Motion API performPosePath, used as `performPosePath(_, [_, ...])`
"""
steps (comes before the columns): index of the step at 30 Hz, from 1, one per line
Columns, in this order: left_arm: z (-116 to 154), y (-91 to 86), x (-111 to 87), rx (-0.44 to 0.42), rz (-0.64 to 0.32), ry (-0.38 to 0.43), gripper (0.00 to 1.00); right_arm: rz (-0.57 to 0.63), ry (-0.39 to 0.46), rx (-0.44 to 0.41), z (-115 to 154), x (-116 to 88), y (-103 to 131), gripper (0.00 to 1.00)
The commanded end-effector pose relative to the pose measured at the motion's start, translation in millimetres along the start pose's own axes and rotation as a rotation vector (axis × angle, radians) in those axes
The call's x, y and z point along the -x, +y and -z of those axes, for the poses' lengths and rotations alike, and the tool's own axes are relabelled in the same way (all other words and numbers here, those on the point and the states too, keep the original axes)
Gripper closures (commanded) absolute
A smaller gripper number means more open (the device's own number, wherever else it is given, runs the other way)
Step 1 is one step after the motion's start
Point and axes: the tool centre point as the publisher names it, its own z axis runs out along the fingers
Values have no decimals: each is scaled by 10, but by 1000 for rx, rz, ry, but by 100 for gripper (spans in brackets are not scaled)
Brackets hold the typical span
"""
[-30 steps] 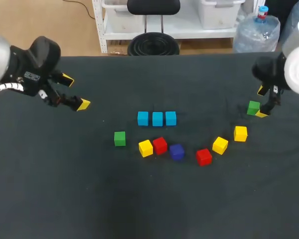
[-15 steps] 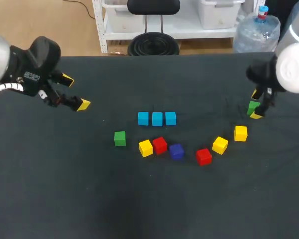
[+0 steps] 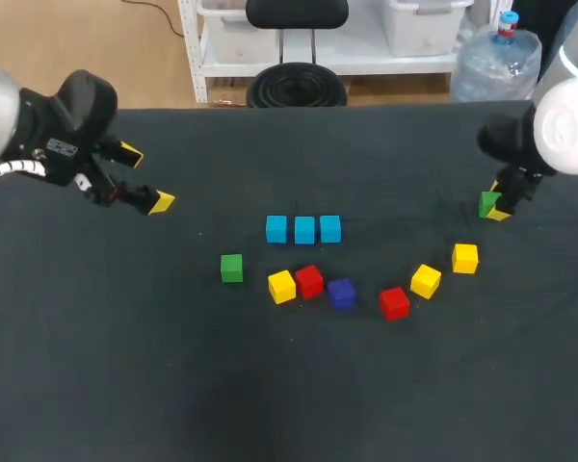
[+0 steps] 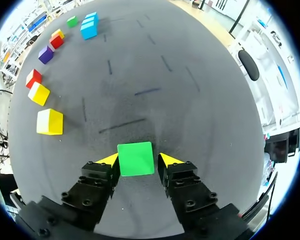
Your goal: Place the blue cubes, place green cubes on the blue cubes, place the yellow cubes on the green cubes, then place the red cubes on the yellow cubes, and place purple cube on the red cubes.
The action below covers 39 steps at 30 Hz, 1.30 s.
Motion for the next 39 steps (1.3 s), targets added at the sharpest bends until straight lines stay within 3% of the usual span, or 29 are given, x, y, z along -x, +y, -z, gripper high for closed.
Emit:
performPosePath(1, [3, -3, 15, 3, 2, 8, 0, 2, 2, -2, 25, 10, 18, 51])
performPosePath(11, [3, -3, 15, 3, 2, 8, 0, 38, 6, 0, 51, 60, -4, 37])
performPosePath(14, [3, -3, 15, 3, 2, 8, 0, 46, 7, -1, 67, 70, -11, 38])
performPosePath(24, [3, -3, 15, 3, 2, 8, 0, 74, 12, 1, 85, 64, -36, 59])
performPosePath(28, [3, -3, 15, 3, 2, 8, 0, 78, 11, 2, 85, 59, -25, 85])
performPosePath(29, [3, -3, 15, 3, 2, 8, 0, 79, 11, 3, 88, 61, -20, 98])
performPosePath(39, [3, -3, 15, 3, 2, 8, 0, 102, -4, 6, 202, 151, 58, 100])
